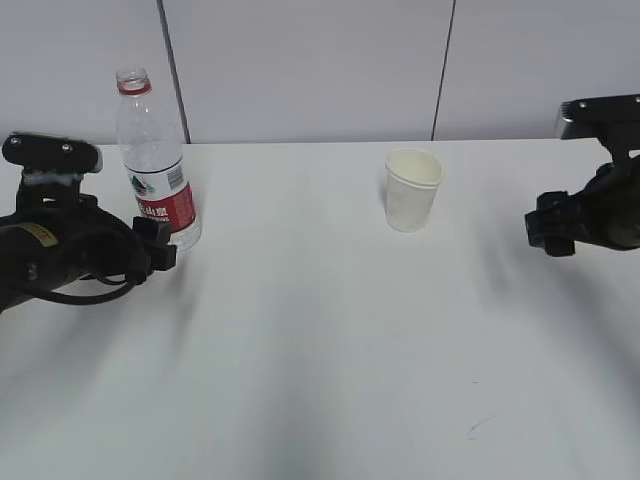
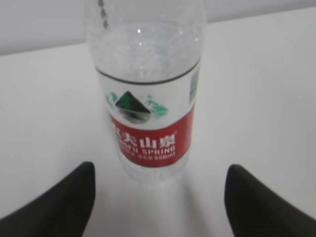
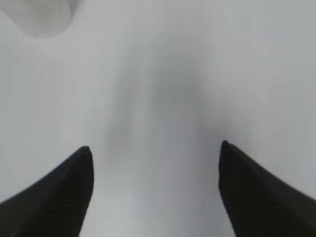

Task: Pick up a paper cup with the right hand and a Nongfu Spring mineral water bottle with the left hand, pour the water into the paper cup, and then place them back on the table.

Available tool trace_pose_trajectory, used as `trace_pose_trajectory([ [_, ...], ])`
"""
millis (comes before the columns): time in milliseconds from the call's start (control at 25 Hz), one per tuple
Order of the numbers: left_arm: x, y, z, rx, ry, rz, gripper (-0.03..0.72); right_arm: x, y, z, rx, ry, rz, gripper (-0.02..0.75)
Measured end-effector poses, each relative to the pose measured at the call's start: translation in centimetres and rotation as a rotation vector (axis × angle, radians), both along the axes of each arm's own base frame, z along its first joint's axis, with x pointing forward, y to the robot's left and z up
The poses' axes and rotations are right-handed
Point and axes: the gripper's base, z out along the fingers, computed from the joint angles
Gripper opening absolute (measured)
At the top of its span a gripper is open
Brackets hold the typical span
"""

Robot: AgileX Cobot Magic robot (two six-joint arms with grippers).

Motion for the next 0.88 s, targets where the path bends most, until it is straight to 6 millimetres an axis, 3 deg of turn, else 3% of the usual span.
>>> trace_pose_trajectory([
  [320, -2.5, 0.1, 1.0, -0.003, 0.401, -0.01, 0.502, -1.6, 0.1, -0.3, -0.006, 0.275, -0.12, 0.588],
  [640, -3.0, 0.7, 3.4, 0.058, 0.891, -0.051, 0.502, -2.3, 2.7, 2.3, 0.174, 0.532, 0.027, 0.588],
  [880, -3.3, 1.9, 6.1, 0.184, 1.117, 0.082, 0.502, -3.0, 3.1, 4.3, 0.187, 0.681, 0.077, 0.588],
])
